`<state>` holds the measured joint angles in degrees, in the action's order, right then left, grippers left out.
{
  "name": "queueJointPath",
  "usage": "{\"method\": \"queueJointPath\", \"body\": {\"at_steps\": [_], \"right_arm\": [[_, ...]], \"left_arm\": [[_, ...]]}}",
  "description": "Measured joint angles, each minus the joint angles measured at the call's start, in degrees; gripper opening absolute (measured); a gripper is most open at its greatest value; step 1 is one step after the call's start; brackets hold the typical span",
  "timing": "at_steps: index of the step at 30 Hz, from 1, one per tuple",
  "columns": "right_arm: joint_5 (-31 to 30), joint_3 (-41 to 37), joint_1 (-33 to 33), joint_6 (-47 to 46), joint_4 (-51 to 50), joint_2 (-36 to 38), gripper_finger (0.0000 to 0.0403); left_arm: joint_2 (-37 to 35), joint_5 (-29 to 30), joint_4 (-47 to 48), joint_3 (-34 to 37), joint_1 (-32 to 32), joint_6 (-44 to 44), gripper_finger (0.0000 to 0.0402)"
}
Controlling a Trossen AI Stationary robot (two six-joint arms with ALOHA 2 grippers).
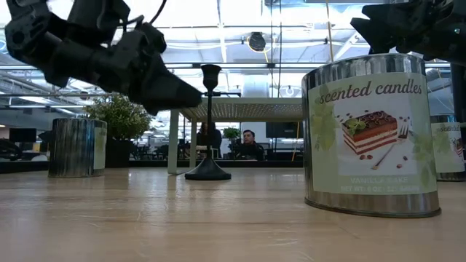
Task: Pick & Place candle stick holders
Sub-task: Put the top black candle holder on the shelf
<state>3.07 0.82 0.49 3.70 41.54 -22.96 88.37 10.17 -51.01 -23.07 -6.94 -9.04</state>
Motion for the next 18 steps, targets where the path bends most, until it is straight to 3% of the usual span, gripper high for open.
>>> {"method": "queueJointPath", "body": {"at_steps": [12,18], "right_arm": [[0.0,0.0,0.0,0.0,-0.2,0.0,0.0155],[0.0,0.0,0.0,0.0,-1.5,0.0,0.0155]], "left_arm": [[10.6,2.8,-2.4,-8.9,0.0,4.3,0.0157],[10.7,3.2,1.3,-9.7,0.0,1.3,0.0089]]}}
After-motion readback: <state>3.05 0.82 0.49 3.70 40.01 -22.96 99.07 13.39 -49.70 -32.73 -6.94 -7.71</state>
